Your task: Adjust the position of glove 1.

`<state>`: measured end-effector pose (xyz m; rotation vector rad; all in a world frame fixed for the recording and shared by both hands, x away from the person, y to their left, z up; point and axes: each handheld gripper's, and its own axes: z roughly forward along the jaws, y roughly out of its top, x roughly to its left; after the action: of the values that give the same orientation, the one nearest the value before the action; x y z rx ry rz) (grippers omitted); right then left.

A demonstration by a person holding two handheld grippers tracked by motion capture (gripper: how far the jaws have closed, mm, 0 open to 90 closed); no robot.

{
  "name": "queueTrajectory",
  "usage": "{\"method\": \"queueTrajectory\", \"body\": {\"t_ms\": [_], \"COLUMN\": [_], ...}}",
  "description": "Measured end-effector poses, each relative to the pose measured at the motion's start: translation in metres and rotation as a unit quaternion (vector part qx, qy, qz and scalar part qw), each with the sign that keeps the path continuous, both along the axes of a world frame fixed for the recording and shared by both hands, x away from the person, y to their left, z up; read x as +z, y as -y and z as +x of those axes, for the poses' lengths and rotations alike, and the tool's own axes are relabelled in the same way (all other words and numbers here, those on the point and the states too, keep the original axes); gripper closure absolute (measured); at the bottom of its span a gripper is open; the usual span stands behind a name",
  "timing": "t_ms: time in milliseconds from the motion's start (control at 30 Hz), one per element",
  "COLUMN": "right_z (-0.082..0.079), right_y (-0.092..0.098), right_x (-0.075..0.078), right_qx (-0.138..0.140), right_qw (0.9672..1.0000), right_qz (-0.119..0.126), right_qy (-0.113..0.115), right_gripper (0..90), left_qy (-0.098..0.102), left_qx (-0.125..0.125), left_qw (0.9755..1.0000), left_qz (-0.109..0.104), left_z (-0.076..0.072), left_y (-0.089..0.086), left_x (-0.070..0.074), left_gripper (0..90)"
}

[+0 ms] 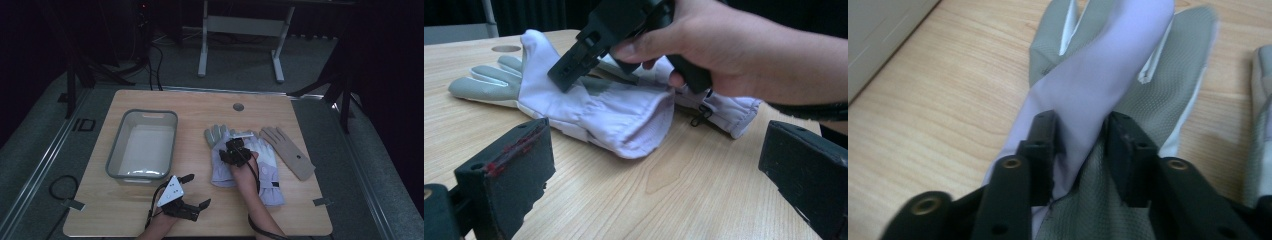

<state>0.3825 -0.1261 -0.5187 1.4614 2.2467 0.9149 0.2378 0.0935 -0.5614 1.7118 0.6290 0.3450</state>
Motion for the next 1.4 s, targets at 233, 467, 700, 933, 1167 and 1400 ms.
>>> {"method": "queueTrajectory", "body": {"t_ms": [233,467,700,933,1167,1400], "right_z": [-0.005,-0.012,-0.023,-0.04,-0.059,-0.074], "right_y": [0.012,0.031,0.065,0.094,0.117,0.137], "right_x": [0.023,0.043,0.052,0.056,0.049,0.039], "right_qx": [0.01,0.028,0.038,0.045,0.061,0.072], "right_qw": [0.9995,0.9985,0.9972,0.9964,0.9956,0.9953], "right_qz": [0.017,0.024,0.019,0.009,0.012,0.005], "right_qy": [0.025,0.04,0.061,0.071,0.07,0.063], "right_gripper": [48.2,43.7,44.5,45.8,46.6,46.7], "left_qy": [0.001,0.002,0.0,0.0,0.001,0.0], "left_qx": [0.001,0.0,0.0,0.001,0.002,0.001], "left_qw": [1.0,1.0,1.0,1.0,1.0,1.0], "left_qz": [-0.001,0.0,0.0,0.001,0.001,0.001], "left_z": [0.0,0.0,0.0,0.0,0.0,0.0], "left_y": [0.0,0.0,0.0,0.0,0.0,0.0], "left_x": [0.0,0.0,0.0,0.0,0.0,0.0], "left_gripper": [1.2,1.3,1.2,1.2,1.3,1.2]}}
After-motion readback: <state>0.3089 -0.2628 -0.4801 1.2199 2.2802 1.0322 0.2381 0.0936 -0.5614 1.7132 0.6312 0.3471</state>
